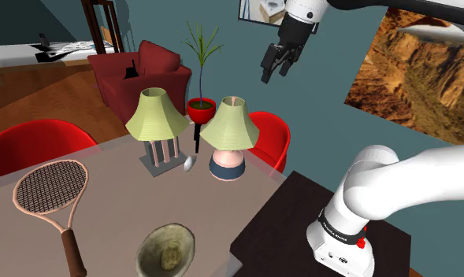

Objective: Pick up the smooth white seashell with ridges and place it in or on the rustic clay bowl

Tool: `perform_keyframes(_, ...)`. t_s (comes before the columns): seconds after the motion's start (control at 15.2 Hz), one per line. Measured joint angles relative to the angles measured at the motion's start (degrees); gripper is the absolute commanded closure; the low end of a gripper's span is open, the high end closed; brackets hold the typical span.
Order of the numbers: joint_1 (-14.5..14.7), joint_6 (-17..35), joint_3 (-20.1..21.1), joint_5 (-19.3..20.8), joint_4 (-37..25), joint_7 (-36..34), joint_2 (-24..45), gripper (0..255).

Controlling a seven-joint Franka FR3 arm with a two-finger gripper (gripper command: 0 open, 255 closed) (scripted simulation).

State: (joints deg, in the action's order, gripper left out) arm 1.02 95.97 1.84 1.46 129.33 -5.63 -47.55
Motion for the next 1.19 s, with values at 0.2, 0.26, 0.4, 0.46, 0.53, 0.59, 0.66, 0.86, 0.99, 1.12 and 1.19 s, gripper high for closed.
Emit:
perform_keyframes(0.2,-0.1,1.9,0.3,-0.1,0.8,-0.6,1.6,0)
perform_keyframes(0.26,-0.2,3.2,0.5,-0.1,1.3,-1.1,2.8,0)
perform_keyframes(0.4,-0.4,6.1,1.2,-0.3,1.7,-2.2,6.0,0)
perform_keyframes(0.46,-0.5,7.3,1.5,-0.4,2.0,-2.8,7.2,0)
perform_keyframes(0.53,-0.7,8.9,1.6,-0.3,1.9,-3.0,9.3,0)
perform_keyframes(0.59,-0.7,10.2,2.0,-0.4,2.7,-3.7,10.3,0)
perform_keyframes(0.66,-0.9,11.6,2.1,-0.3,2.4,-4.1,12.3,0)
perform_keyframes(0.86,-1.1,15.6,3.1,-0.3,3.1,-6.0,16.8,0)
perform_keyframes(0.99,-1.5,18.4,3.4,-0.1,2.6,-6.9,20.8,0)
perform_keyframes(1.12,-1.8,21.2,4.0,0.2,1.7,-8.2,25.4,0)
perform_keyframes(1.19,-1.8,22.2,4.4,0.4,0.6,-9.0,27.8,0)
